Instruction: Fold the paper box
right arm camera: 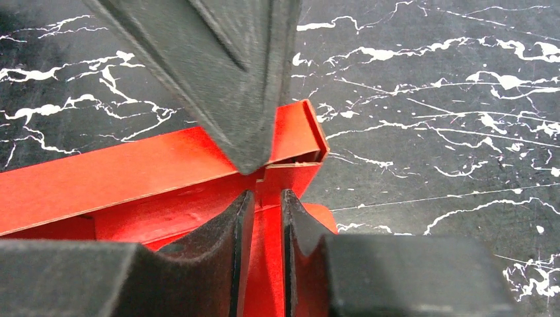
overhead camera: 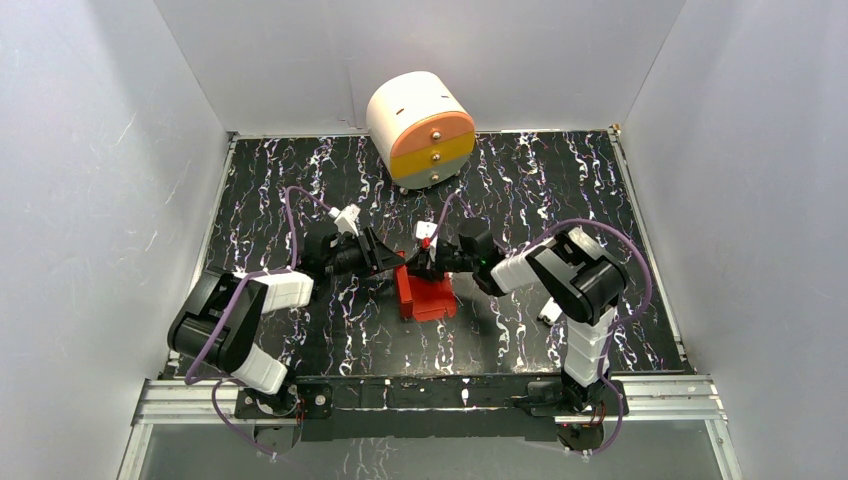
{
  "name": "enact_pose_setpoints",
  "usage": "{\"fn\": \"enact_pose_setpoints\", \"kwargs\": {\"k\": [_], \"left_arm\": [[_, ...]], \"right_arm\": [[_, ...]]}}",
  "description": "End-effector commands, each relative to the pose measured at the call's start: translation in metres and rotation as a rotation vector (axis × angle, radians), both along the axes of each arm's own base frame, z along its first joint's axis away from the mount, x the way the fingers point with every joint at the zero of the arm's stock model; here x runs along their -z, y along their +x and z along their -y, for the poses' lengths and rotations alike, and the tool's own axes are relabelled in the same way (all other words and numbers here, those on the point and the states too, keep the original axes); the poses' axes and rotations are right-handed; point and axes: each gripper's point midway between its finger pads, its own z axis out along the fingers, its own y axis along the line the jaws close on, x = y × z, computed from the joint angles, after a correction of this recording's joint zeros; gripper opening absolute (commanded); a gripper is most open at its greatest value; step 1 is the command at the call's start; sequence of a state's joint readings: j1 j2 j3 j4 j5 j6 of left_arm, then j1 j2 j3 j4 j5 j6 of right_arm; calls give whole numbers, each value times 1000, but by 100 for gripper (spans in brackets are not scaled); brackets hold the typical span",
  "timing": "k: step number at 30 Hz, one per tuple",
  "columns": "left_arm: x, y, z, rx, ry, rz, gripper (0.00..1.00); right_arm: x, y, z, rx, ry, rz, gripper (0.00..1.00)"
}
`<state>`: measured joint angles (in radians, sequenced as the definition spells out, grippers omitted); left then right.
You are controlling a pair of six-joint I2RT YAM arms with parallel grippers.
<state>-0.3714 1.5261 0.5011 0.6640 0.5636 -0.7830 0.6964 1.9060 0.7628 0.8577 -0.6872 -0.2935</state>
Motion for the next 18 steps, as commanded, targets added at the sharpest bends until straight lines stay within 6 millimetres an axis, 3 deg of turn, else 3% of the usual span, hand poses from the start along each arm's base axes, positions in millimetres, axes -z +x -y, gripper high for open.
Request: {"fn": "enact_pose_setpoints", "kwargs": {"k": [1, 14, 18], "left_arm": [[-6, 9, 0, 3, 25, 30, 52], [-8, 33, 11, 89, 66, 88, 53], [-3, 39, 6, 73, 112, 87, 53]], "right_arm": [[-46, 0, -14, 17, 108, 128, 28], [-54, 2, -13, 236, 160, 154, 23], [-53, 6, -11, 285, 156, 143, 23]]}}
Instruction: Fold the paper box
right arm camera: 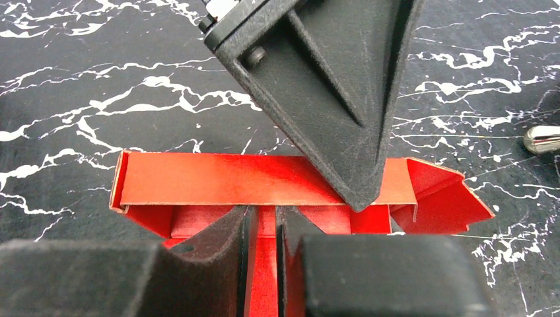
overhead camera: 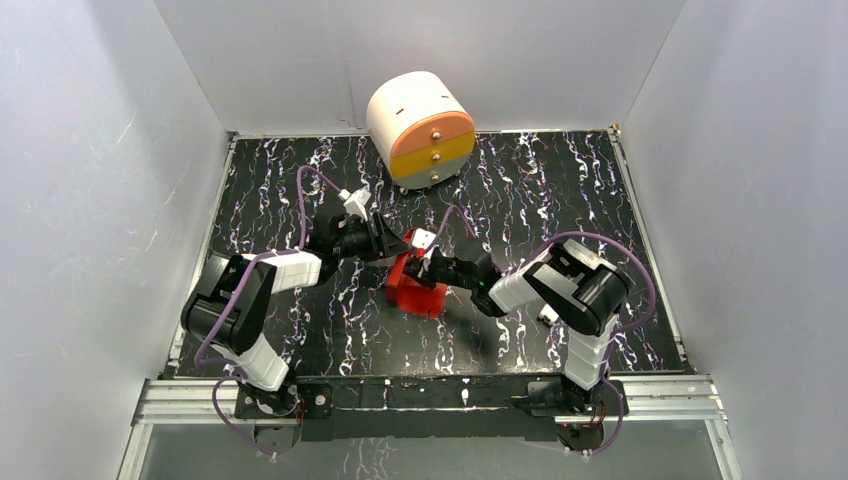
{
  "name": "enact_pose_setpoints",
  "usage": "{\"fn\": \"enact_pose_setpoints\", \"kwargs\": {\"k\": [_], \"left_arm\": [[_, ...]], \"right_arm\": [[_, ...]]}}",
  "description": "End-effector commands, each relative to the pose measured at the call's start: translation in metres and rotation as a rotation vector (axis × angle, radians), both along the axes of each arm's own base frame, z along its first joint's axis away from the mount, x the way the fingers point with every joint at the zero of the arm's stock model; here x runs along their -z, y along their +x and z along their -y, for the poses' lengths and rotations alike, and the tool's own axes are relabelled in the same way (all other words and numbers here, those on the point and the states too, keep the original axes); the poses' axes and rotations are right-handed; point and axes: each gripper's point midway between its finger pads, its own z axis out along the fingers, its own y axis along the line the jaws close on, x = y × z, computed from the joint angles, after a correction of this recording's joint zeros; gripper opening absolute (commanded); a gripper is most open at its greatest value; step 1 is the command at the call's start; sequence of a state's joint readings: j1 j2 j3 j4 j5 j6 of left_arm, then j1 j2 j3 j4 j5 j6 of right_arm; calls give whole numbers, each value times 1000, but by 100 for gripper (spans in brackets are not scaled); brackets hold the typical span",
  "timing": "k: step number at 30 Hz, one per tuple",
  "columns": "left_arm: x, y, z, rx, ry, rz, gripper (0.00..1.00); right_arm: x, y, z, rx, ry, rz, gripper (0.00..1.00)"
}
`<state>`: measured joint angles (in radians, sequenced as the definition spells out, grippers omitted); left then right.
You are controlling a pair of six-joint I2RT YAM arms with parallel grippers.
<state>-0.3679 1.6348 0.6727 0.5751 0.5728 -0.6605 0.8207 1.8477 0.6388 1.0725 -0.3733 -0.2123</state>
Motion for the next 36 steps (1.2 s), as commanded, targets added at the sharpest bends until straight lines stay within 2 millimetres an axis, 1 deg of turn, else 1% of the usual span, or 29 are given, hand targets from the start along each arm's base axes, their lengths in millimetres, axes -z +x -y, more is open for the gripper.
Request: {"fn": "enact_pose_setpoints", "kwargs": {"k": [1, 4, 6, 7, 9, 10, 12, 14, 16, 20, 23, 25, 29, 33, 36], "left_arm": [[1, 6, -7, 10, 61, 22, 53], [3, 11, -14, -6, 109, 35, 51], [3, 13, -15, -5, 125, 39, 50], [4, 14, -15, -1, 128, 39, 49], [5, 16, -15, 3, 137, 40, 48], [6, 16, -15, 5, 141, 41, 48], [6, 18, -16, 9, 149, 47, 47], [7, 19, -16, 13, 152, 50, 47], [7, 21, -16, 22, 150, 53, 46], [6, 20, -12, 54, 136, 53, 45], [7, 19, -12, 62, 138, 52, 45], [7, 19, -10, 71, 134, 54, 45], [6, 17, -7, 90, 122, 53, 44], [6, 17, -7, 100, 122, 54, 44], [7, 16, -7, 105, 124, 52, 43]], "right_arm": [[-36, 15, 0, 99, 95, 61, 23], [-34, 15, 11, 126, 55, 54, 24], [-32, 14, 19, 121, 14, 49, 26], [-36, 14, 22, 109, -3, 61, 27], [-34, 14, 31, 91, -49, 57, 30], [-38, 14, 35, 77, -62, 62, 33], [-40, 17, 42, 51, -93, 60, 38], [-42, 25, 51, 24, -102, 56, 42], [-46, 39, 60, 12, -102, 58, 45], [-49, 62, 70, -36, -107, 79, 52], [-53, 74, 66, -106, -83, 88, 56], [-54, 86, 62, -124, -80, 108, 59], [-46, 106, 51, -174, -84, 112, 63], [-35, 117, 38, -246, -91, 101, 64], [-28, 118, 33, -288, -83, 80, 63]]}}
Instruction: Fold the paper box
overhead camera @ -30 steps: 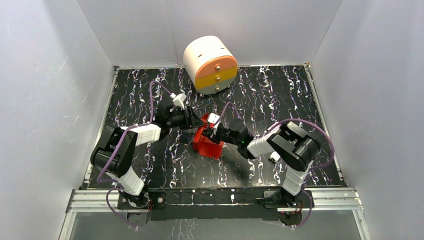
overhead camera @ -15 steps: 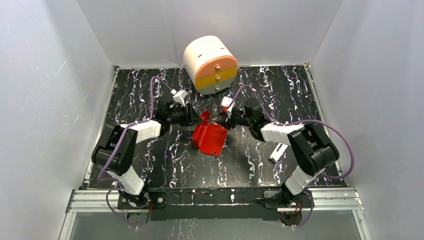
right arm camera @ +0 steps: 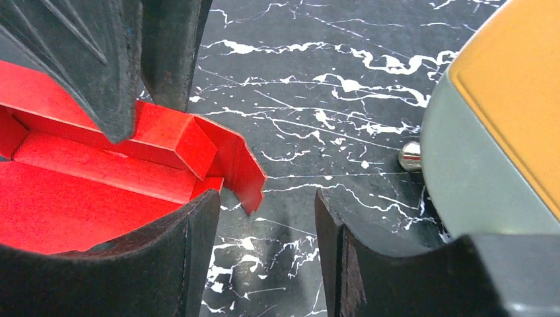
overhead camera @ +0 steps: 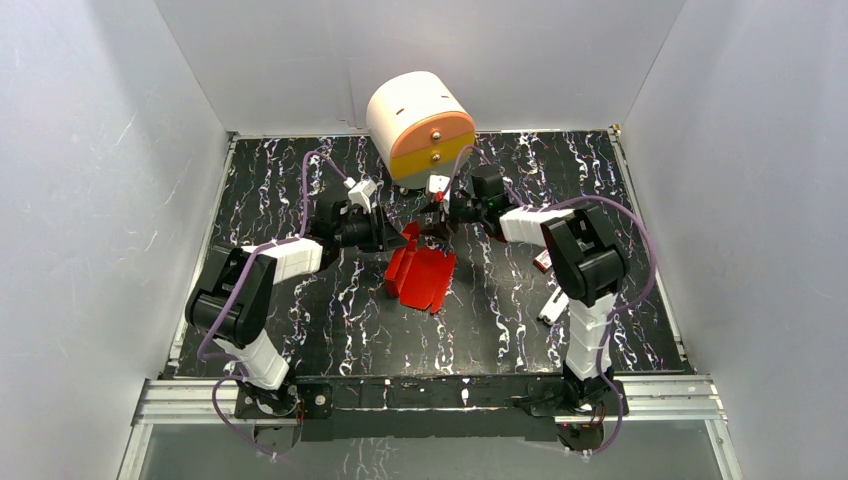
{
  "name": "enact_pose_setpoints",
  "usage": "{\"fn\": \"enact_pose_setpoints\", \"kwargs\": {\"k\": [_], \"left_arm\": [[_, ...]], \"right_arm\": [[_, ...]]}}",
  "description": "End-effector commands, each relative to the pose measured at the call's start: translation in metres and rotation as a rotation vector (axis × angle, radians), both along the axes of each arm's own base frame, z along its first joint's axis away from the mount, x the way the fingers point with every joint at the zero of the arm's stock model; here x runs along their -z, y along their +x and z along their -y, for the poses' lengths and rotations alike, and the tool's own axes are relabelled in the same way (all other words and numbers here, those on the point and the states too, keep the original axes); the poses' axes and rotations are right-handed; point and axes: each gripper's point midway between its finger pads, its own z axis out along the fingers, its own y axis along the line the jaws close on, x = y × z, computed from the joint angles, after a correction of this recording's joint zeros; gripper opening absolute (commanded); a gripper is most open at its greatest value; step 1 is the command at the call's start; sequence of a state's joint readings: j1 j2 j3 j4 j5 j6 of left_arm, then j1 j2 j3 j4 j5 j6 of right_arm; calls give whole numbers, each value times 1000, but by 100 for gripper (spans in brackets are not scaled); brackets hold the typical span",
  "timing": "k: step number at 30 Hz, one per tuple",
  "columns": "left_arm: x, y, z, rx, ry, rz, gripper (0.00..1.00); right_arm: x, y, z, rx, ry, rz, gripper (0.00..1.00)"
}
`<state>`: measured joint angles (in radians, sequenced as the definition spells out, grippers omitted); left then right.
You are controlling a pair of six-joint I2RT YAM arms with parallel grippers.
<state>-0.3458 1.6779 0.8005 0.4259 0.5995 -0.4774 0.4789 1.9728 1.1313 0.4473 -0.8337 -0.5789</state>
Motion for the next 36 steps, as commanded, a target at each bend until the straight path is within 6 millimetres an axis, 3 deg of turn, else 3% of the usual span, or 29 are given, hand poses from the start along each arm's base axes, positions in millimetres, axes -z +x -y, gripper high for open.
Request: {"fn": "enact_pose_setpoints", "kwargs": {"k": [1, 9, 18, 27, 36], "left_arm": [[8, -4, -3, 23, 30, -22, 43], [6, -4, -2, 34, 22, -19, 42], [7, -6, -4, 27, 28, -23, 41], [9, -6, -4, 18, 31, -25, 39], [11, -15, 3, 41, 20, -22, 36]], "right_arm": [[-5, -2, -12, -119, 30, 6, 62], [-1, -4, -19, -180, 48, -35, 45], [1, -18, -12, -180, 43, -54, 2], [-7, -32, 8, 9, 26, -40, 0], [-9, -47, 13, 322, 30, -100, 0]]}}
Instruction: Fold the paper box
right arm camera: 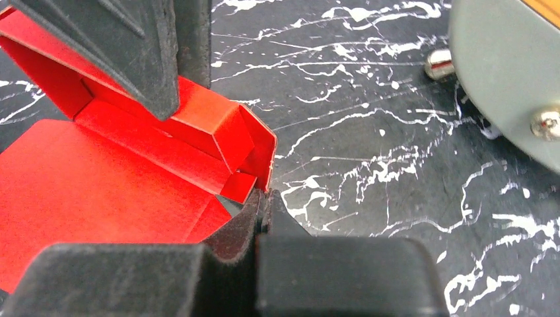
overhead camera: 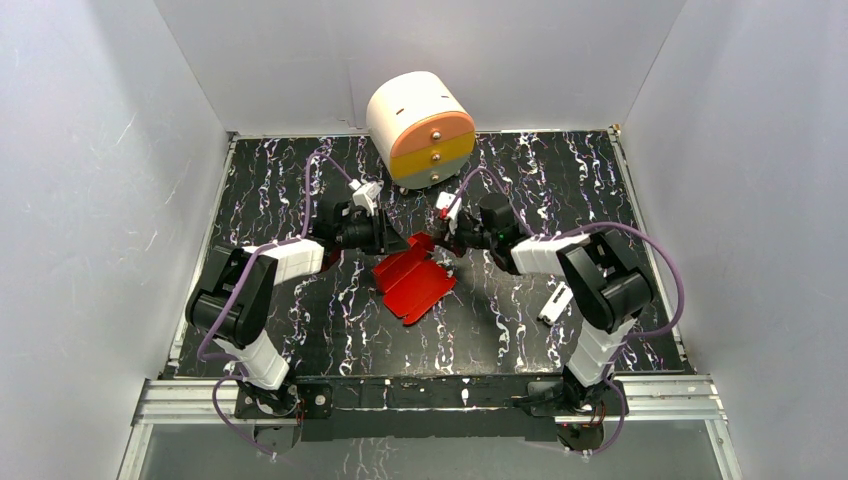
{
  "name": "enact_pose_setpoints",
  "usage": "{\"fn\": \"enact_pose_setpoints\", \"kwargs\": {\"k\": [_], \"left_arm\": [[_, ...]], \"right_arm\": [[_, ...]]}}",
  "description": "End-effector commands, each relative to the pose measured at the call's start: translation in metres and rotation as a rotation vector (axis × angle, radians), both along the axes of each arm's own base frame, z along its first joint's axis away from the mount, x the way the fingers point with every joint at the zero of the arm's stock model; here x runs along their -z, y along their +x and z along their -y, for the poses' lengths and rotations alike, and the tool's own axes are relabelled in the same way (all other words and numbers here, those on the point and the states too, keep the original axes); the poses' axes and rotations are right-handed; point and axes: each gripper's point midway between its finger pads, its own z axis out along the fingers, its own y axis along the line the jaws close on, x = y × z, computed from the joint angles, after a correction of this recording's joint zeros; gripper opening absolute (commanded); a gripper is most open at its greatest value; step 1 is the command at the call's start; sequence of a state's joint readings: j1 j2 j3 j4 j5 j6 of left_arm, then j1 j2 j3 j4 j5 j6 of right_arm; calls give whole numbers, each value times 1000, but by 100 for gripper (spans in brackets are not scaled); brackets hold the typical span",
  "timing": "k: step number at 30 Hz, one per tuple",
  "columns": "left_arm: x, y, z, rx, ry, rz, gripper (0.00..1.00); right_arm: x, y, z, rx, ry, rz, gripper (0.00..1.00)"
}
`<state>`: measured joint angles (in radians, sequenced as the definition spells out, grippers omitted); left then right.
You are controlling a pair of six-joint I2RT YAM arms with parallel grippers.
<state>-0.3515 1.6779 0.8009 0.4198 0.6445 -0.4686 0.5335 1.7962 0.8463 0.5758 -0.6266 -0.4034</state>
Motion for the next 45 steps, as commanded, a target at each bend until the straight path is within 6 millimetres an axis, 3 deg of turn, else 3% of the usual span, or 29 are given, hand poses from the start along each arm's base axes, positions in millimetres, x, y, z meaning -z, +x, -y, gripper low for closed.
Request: {"fn": "enact_pose_setpoints", "kwargs": {"k": [1, 10, 17, 24, 32, 40, 45], "left_arm": [[12, -8, -1, -3, 39, -8, 36], [-5, -18, 7, 3, 59, 66, 35], [-9, -28, 14, 6, 78, 96, 34], [-2, -27, 0, -77, 177, 125, 31], [-5, -33, 3, -108, 260, 176, 32], [-17, -34, 2, -109, 304, 220, 36], [-15, -38, 5, -114, 340, 230, 34]], "right_arm": [[-24, -2, -8, 175, 54, -2, 0], [-33, -11, -18, 398, 111, -142, 0], [-36, -18, -27, 451, 158, -228, 0], [-27, -21, -14, 516, 117, -226, 0], [-43, -41, -22, 423, 151, -252, 0], [-52, -44, -2, 474, 173, -189, 0], [-57, -51, -7, 430, 211, -201, 0]]}}
